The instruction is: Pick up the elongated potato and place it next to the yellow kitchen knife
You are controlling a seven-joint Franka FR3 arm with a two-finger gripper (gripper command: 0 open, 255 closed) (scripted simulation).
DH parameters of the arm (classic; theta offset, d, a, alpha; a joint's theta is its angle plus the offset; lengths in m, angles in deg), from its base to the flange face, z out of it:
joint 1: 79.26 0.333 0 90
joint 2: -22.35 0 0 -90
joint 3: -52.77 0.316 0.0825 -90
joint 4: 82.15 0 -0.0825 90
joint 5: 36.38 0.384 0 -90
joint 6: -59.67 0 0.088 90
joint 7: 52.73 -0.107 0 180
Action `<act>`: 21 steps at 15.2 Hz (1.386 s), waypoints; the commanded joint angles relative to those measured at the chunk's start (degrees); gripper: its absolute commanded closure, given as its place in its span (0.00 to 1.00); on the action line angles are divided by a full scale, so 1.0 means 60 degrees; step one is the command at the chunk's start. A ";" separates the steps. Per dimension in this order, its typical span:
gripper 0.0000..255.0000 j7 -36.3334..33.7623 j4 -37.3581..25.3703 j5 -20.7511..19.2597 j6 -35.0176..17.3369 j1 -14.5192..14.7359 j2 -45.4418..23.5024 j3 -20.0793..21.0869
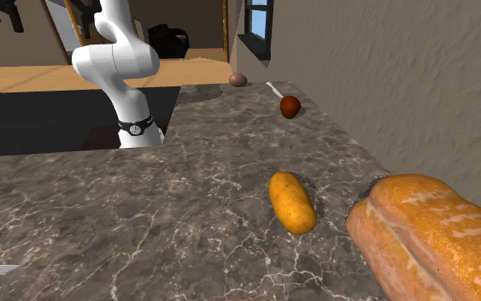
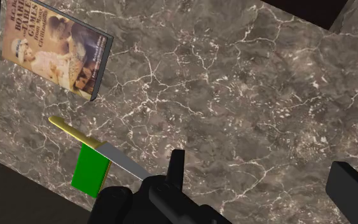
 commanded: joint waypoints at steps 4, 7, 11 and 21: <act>0.00 -0.0636 0.0024 0.0277 -0.0529 0.0121 -0.0595 0.0457; 0.00 -0.1261 -0.0063 0.0500 -0.1052 0.0224 -0.1283 0.0909; 0.00 -0.2088 -0.0351 0.0689 -0.1718 0.0328 -0.2330 0.1499; 0.00 -0.4240 -0.1935 0.0422 -0.3001 0.0488 -0.5477 0.2838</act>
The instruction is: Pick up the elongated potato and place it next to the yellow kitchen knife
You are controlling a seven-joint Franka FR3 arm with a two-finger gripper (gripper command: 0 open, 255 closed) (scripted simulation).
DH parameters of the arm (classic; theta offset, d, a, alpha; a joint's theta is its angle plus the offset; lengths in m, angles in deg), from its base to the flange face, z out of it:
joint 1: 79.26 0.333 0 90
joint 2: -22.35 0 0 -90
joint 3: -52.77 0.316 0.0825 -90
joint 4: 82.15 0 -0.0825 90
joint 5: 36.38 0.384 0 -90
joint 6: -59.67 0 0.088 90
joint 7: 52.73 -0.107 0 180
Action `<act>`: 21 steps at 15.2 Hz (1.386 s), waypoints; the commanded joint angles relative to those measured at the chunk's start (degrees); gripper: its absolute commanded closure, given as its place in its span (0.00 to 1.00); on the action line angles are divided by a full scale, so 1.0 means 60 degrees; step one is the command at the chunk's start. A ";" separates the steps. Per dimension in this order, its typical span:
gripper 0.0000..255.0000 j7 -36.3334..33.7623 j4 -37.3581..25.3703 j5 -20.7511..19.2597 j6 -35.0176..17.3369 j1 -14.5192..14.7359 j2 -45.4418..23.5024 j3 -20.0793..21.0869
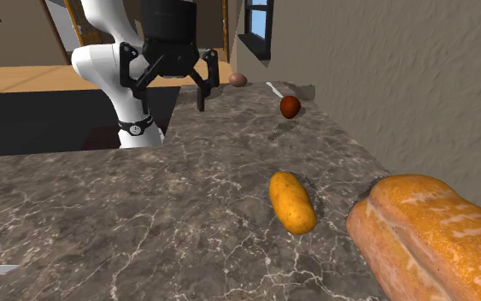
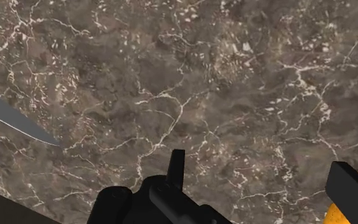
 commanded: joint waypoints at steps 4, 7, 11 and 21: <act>0.00 -0.1169 -0.1206 -0.0524 -0.0400 0.0170 -0.1822 0.0525; 0.00 -0.1833 -0.2088 -0.0945 -0.0482 0.0378 -0.2950 0.0709; 0.00 -0.2622 -0.3473 -0.1533 -0.0423 0.0806 -0.4499 0.0792; 0.00 -0.3679 -0.7447 -0.2525 0.0272 0.2159 -0.8065 0.0514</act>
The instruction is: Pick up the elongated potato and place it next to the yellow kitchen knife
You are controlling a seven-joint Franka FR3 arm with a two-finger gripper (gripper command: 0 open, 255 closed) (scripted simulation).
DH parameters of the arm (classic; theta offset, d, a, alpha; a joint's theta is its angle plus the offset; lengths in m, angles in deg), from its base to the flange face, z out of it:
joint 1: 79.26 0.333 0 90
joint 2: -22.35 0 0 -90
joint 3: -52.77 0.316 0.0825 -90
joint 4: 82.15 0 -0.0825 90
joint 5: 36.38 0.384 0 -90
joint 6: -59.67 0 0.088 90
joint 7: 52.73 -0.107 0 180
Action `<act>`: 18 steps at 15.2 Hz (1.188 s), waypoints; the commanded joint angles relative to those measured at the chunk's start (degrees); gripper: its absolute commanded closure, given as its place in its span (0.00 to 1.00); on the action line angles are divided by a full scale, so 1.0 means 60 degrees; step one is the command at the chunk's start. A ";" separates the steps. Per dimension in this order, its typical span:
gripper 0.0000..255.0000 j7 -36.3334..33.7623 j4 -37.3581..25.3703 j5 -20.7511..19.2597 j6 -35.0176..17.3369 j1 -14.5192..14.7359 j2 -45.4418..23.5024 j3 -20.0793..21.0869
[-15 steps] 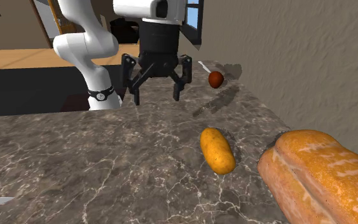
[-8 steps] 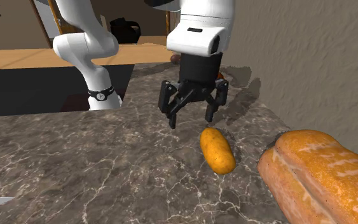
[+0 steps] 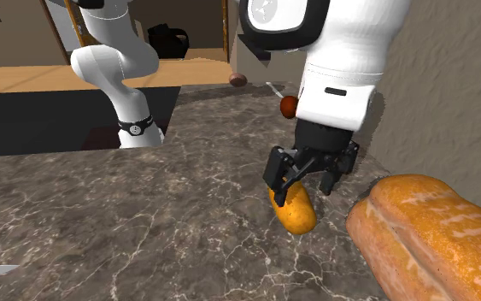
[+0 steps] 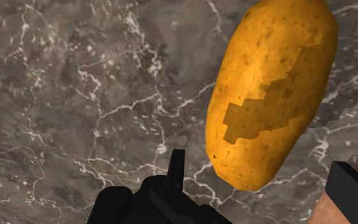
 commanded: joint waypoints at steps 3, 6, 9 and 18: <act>0.00 -0.0092 0.0012 -0.0107 -0.0317 0.0057 -0.0316 -0.0069; 0.00 -0.0136 0.0210 -0.0167 -0.0625 0.0037 -0.0435 -0.0108; 0.00 -0.0144 0.0245 -0.0179 -0.0683 0.0034 -0.0459 -0.0116; 1.00 -0.0147 0.0239 -0.0180 -0.0681 0.0038 -0.0464 -0.0116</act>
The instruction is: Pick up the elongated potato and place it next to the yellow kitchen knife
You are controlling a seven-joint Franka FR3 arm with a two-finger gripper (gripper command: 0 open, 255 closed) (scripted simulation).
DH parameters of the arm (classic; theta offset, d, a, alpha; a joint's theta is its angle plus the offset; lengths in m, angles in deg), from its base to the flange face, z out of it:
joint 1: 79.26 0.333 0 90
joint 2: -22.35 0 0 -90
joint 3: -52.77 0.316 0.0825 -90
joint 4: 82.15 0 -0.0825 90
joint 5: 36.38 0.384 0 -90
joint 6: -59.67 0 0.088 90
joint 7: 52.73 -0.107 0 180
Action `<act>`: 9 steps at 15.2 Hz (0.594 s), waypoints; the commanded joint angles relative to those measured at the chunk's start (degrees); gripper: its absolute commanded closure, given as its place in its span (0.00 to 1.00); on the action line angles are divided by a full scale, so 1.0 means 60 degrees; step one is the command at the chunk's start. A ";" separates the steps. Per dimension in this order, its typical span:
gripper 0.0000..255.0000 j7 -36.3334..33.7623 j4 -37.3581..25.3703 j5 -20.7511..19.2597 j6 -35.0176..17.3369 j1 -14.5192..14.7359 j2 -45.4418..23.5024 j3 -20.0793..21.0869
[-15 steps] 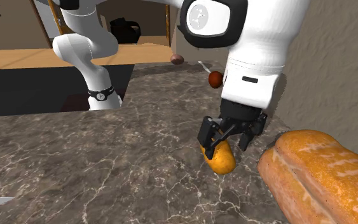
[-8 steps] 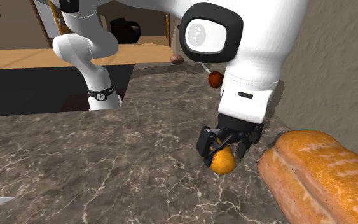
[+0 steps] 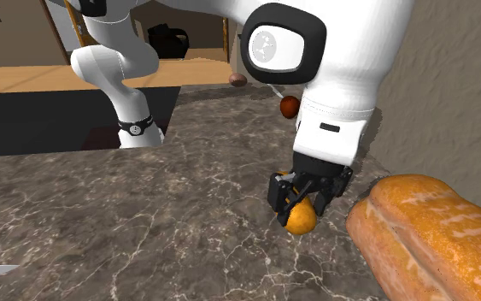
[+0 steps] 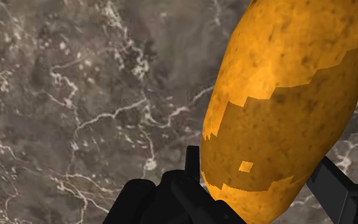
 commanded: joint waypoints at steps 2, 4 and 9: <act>1.00 -0.0001 0.0002 0.0001 0.0003 0.0005 -0.0010 0.0001; 1.00 0.0002 0.0004 0.0001 0.0000 0.0002 -0.0011 0.0000; 1.00 0.0064 -0.0160 0.0067 0.0297 -0.0004 0.0134 0.0040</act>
